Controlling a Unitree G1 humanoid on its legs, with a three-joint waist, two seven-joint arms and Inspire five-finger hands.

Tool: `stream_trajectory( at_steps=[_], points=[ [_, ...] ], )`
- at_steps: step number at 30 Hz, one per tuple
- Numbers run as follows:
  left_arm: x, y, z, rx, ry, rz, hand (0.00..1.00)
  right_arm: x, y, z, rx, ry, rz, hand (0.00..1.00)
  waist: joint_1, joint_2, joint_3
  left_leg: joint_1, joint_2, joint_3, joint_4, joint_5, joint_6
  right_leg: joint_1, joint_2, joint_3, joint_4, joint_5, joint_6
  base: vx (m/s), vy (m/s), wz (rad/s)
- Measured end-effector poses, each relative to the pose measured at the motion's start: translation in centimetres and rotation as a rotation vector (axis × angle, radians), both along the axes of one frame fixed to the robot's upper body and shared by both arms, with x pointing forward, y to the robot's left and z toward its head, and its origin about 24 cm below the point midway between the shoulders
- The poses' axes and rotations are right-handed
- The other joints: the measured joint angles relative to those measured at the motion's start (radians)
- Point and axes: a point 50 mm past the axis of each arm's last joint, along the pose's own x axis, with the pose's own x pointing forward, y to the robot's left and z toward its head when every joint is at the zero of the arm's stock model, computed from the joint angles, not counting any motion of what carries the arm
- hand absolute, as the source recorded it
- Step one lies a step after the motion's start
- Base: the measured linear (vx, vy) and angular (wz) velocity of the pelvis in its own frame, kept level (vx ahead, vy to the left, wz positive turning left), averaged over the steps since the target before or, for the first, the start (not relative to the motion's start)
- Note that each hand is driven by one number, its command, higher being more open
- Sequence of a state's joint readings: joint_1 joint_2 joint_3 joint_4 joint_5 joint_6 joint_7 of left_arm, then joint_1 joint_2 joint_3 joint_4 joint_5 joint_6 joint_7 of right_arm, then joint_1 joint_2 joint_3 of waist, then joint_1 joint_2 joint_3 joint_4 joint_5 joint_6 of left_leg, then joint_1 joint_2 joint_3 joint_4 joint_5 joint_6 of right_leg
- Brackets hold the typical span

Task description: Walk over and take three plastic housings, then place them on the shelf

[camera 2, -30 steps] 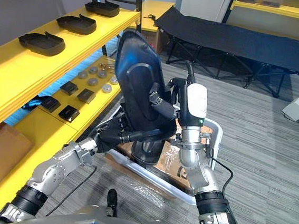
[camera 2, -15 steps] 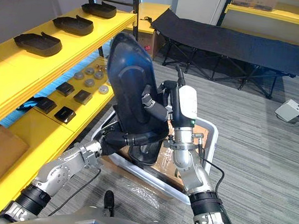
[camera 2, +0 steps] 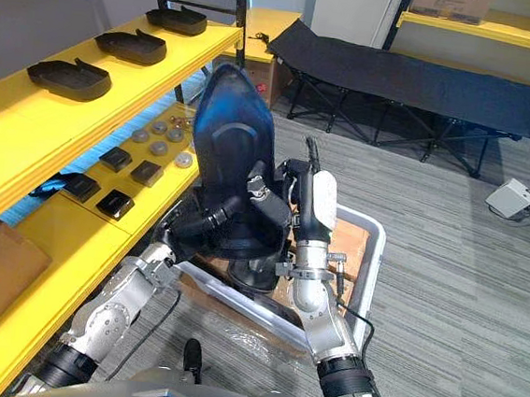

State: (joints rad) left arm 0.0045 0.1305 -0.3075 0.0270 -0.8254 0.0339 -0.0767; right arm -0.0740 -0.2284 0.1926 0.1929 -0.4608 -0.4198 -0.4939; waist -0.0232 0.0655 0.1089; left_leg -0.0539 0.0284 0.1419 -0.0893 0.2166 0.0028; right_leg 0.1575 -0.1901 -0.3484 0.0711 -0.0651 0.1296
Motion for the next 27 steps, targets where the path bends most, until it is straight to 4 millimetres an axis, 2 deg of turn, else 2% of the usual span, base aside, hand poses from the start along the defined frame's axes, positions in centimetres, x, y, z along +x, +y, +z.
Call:
stream_trajectory(
  at_steps=[13, 14, 20, 27],
  points=[
    [0.0, 0.1, 0.0, 0.03, -0.016, 0.023, 0.0, -0.7, 1.1, -0.6, 0.059, 0.017, 0.006, 0.0, -0.007, 0.003, 0.0, 0.0, 0.003, 0.016, 0.0, 0.0, 0.0, -0.017, -0.002, 0.022, 0.015, -0.006, -0.004, -0.01, -0.005, -0.03],
    [0.0, 0.0, 0.0, 0.03, -0.018, 0.023, 0.0, -0.7, 1.1, -0.6, 0.067, 0.019, 0.005, 1.0, -0.008, 0.003, 0.0, 0.0, 0.004, 0.017, 0.0, 0.0, 0.0, -0.018, -0.002, 0.024, 0.015, -0.006, -0.004, -0.02, -0.01, -0.05],
    [0.0, 0.1, 0.1, 0.082, -0.046, 0.035, 0.0, -1.2, 1.0, -1.1, 0.121, 0.062, 0.034, 1.0, -0.011, 0.005, -0.001, 0.0, 0.004, 0.018, 0.0, 0.0, 0.0, -0.019, -0.001, 0.025, 0.015, -0.006, -0.004, 0.0, 0.0, 0.0],
    [-0.9, 0.4, 1.5, 0.224, -0.189, 0.081, 0.0, -2.1, 0.4, -1.4, 0.364, 0.172, 0.126, 1.0, -0.01, 0.006, -0.001, 0.0, 0.004, 0.018, 0.0, -0.001, -0.001, -0.019, -0.002, 0.025, 0.014, -0.006, -0.005, 0.0, 0.0, 0.0]
  ],
)
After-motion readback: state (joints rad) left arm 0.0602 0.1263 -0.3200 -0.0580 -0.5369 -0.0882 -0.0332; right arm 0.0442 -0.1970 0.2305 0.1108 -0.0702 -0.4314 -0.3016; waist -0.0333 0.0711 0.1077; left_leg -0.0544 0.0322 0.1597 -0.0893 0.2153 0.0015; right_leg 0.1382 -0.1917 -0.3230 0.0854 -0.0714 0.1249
